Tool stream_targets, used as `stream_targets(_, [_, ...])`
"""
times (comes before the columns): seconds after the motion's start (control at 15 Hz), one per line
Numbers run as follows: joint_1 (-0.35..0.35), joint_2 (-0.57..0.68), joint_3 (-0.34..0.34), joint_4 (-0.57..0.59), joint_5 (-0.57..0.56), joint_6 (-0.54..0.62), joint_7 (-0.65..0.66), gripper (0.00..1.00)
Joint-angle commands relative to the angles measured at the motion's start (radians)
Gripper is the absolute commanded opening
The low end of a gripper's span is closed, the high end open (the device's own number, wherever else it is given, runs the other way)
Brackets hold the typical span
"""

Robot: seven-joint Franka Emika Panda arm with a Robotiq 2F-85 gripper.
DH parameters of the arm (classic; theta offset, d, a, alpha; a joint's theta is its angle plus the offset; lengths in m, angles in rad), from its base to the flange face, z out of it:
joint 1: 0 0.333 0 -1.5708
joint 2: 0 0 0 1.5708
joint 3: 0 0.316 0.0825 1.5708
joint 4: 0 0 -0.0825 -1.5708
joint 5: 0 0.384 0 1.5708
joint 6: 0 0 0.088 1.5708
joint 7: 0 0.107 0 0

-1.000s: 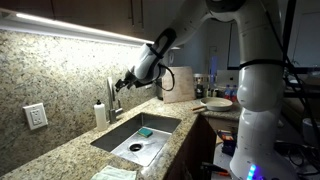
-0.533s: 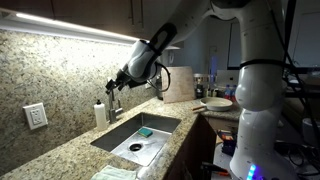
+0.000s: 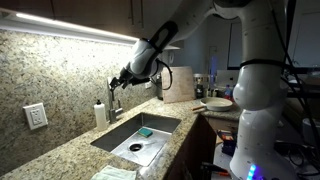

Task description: Close the faucet and center the spout

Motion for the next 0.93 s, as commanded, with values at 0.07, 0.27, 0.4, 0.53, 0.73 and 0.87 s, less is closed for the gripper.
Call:
stream_targets(0.07, [-0.080,0.079,0.078,0.074,0.072,-0.037,-0.097,1.00])
stream_targets(0.27, [-0.127,0.126,0.123,0.124,0.083,-0.065,-0.127,1.00])
stream_targets(0.4, [-0.148,0.145,0.141,0.150,0.077,-0.087,-0.133,1.00])
stream_targets(0.53, [-0.158,0.154,0.147,0.166,0.069,-0.108,-0.125,1.00])
stream_targets(0.73, [-0.168,0.157,0.140,0.176,0.069,-0.129,-0.103,1.00])
stream_targets(0.87, [-0.187,0.152,0.145,0.175,0.085,-0.141,-0.102,1.00])
